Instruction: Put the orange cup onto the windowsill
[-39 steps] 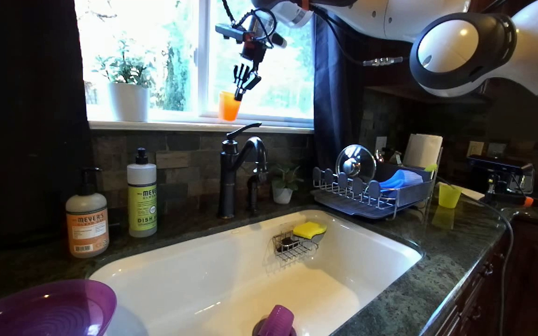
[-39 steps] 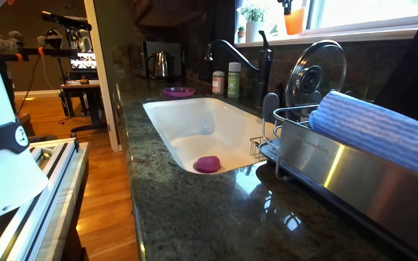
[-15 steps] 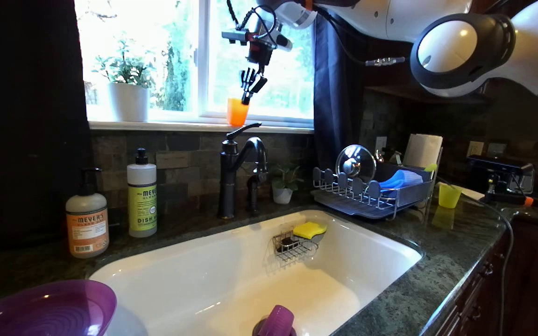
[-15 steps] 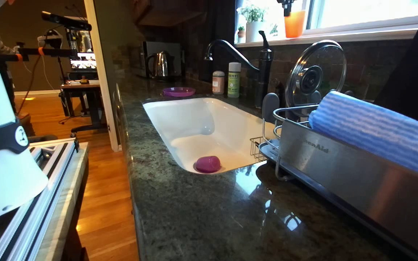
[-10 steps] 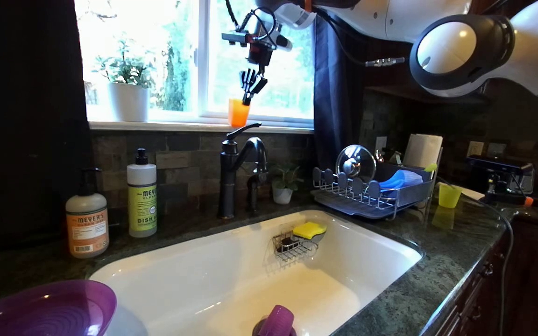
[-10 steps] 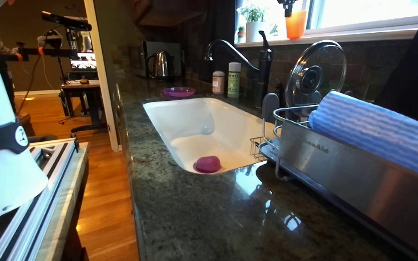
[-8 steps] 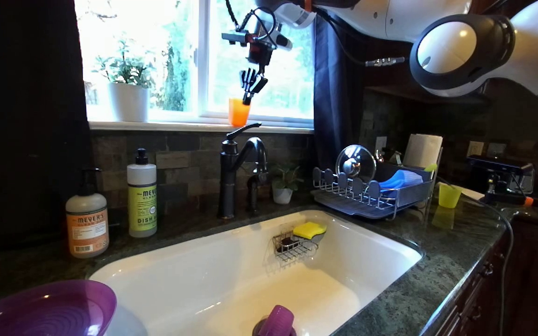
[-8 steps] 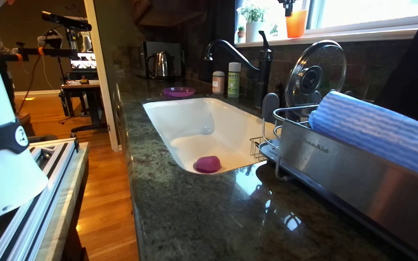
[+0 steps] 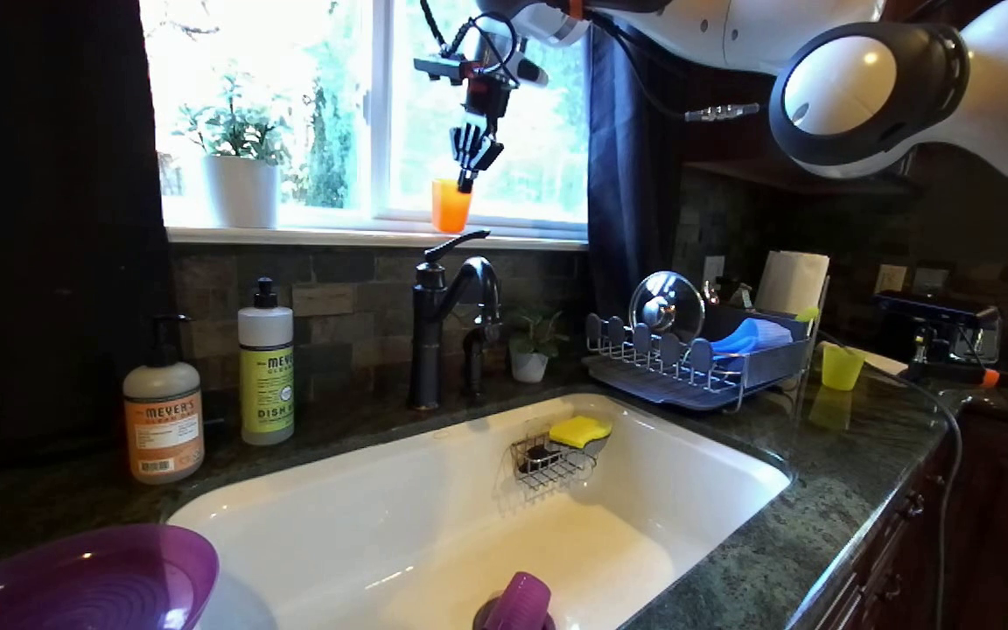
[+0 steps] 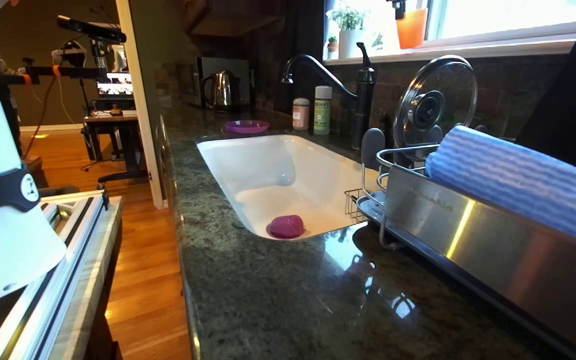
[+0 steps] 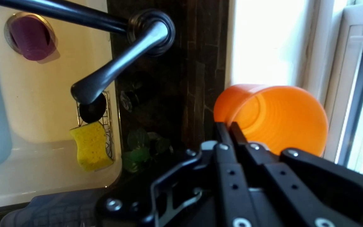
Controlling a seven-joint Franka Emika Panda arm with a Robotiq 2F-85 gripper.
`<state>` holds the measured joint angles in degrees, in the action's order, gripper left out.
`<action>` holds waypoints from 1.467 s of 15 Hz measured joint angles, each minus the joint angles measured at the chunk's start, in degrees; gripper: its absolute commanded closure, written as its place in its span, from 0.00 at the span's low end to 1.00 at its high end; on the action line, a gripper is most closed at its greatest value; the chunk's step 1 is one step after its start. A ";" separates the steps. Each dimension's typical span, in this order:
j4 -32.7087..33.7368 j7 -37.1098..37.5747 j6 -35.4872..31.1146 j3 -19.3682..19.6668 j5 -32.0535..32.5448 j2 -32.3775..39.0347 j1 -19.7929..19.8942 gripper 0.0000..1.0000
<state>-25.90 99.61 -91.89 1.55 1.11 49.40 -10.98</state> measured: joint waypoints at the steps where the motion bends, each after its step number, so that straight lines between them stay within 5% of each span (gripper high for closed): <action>1: -0.01 -0.20 -0.02 0.18 0.32 0.00 -0.08 0.99; 22: -0.09 -4.24 -2.66 1.08 2.79 0.49 -0.54 0.99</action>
<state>-25.99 95.36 -94.55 2.63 3.90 49.89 -11.52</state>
